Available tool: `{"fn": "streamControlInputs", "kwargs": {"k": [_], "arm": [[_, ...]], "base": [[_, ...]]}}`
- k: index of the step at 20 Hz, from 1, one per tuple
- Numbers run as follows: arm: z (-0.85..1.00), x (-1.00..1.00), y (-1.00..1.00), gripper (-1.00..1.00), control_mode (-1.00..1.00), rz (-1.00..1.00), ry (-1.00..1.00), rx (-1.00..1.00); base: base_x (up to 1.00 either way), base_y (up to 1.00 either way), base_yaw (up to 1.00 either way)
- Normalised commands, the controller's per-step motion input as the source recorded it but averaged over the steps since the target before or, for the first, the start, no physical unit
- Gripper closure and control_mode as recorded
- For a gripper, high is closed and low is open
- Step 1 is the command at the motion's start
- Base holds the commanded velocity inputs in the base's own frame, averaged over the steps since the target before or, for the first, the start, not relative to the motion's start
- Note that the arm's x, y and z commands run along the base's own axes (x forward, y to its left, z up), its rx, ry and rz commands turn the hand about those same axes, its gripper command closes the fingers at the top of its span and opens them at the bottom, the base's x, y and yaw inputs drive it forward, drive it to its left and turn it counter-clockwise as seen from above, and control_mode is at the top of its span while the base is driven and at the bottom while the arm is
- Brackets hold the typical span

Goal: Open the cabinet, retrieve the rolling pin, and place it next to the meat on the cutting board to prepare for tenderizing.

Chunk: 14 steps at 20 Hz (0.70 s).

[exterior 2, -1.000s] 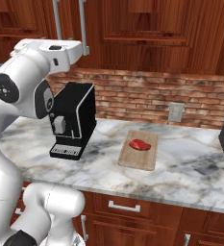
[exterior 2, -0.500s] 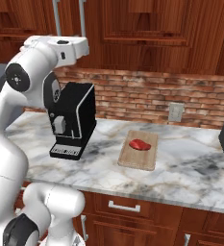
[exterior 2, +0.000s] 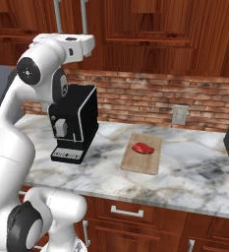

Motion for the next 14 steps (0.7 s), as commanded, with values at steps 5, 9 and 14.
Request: {"fn": "streamControlInputs", "kwargs": {"k": [5, 9, 14], "arm": [[0.0, 0.44, 0.0, -1.0, -1.0, 0.0, 0.03, 0.0], [0.0, 0.44, 0.0, -1.0, -1.0, 0.0, 0.03, 0.0], [0.0, 0.47, 0.0, -1.0, -1.0, 0.0, 0.04, 0.0]], "base": [[0.0, 0.0, 0.0], [0.0, 0.0, 0.0], [0.0, 0.0, 0.0]]}}
